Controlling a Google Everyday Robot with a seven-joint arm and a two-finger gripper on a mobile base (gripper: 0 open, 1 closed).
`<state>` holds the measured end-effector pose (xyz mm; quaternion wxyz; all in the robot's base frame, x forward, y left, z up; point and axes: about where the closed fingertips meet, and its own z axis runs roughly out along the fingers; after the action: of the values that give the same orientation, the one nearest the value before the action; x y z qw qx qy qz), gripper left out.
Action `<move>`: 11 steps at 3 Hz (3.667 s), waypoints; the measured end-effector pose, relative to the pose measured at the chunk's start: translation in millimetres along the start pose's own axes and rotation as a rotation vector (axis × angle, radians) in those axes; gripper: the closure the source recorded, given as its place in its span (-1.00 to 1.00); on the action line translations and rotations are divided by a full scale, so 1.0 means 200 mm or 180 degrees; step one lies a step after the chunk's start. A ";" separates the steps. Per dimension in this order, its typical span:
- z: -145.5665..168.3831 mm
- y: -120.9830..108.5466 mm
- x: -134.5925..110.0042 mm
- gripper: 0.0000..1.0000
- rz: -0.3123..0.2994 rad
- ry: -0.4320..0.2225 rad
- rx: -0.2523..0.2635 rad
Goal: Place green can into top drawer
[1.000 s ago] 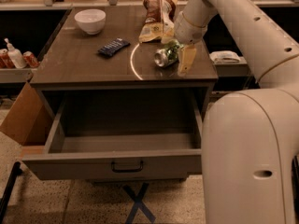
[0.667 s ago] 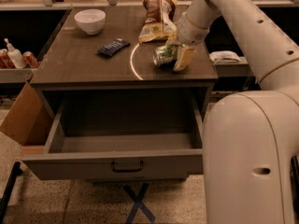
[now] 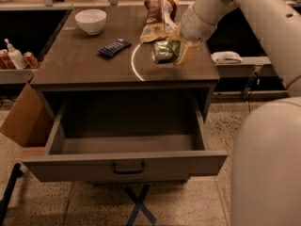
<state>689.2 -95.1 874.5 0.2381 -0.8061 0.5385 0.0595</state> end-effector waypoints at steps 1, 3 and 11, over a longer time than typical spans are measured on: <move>-0.14 0.17 -0.14 1.00 -0.0013 -0.0063 0.0098; -0.15 0.42 -0.26 1.00 -0.0028 -0.0123 -0.0072; 0.76 0.81 -0.17 1.00 0.0859 -0.0405 -0.0963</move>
Offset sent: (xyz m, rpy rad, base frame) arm -0.1659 0.0027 0.0270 0.0258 0.0631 0.0517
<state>554.1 -48.6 701.4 0.1378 -0.7479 0.6103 0.2218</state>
